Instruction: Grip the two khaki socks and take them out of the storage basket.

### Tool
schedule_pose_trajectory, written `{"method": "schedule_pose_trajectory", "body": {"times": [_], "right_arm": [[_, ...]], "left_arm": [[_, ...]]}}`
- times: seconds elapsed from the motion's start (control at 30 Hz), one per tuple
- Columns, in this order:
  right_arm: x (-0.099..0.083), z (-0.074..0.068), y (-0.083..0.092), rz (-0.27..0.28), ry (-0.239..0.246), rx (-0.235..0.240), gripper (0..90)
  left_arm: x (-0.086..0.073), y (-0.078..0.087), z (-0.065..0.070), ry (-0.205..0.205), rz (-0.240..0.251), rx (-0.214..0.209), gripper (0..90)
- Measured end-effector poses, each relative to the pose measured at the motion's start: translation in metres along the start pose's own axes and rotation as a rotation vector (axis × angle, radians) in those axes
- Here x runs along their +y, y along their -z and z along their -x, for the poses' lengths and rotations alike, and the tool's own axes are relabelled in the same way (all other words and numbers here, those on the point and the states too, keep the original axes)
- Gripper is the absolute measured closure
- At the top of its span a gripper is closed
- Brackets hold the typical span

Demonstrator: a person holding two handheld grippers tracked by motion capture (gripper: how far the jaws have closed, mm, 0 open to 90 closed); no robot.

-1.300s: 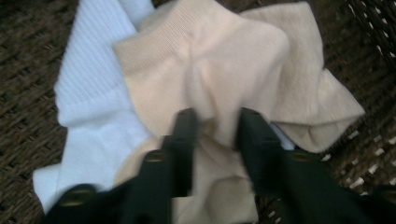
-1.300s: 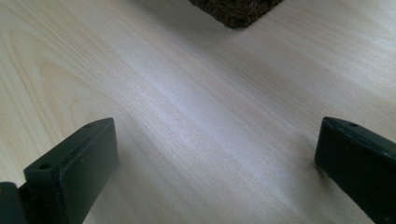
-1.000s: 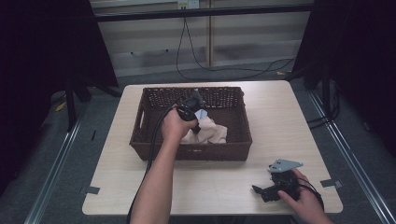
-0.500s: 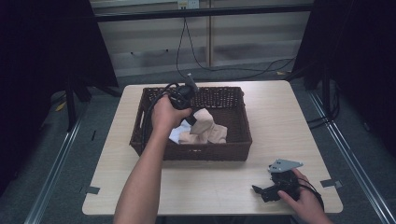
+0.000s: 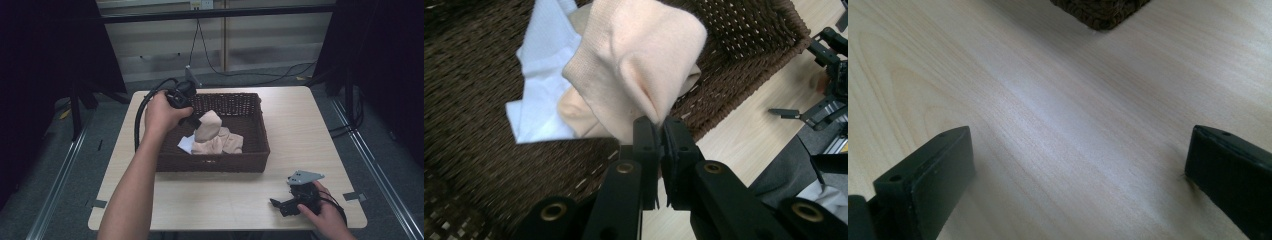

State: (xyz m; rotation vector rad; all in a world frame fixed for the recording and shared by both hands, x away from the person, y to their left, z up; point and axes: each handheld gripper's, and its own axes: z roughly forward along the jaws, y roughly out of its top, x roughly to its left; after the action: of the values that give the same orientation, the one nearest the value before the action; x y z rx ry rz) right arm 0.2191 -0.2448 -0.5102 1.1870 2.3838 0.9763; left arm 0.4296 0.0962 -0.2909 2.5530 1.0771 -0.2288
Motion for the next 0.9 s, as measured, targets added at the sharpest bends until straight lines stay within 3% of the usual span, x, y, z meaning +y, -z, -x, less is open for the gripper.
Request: {"method": "schedule_pose_trajectory", "body": {"times": [0.2, 0.37, 0.7, 0.9], "right_arm": [[0.000, 0.000, 0.000, 0.001, 0.000, 0.002, 0.0], [0.000, 0.000, 0.000, 0.001, 0.000, 0.002, 0.0], [0.000, 0.000, 0.000, 0.001, -0.001, -0.001, 0.0], [0.000, 0.000, 0.000, -0.001, -0.003, 0.002, 0.0]], "left_arm": [[-0.005, 0.013, 0.000, 0.005, -0.020, -0.005, 85.7], [-0.007, 0.020, 0.001, -0.003, -0.043, -0.033, 85.7], [-0.011, 0.038, 0.005, -0.004, -0.038, -0.027, 85.8], [-0.014, 0.047, 0.010, -0.021, -0.049, -0.047, 85.7]]}}
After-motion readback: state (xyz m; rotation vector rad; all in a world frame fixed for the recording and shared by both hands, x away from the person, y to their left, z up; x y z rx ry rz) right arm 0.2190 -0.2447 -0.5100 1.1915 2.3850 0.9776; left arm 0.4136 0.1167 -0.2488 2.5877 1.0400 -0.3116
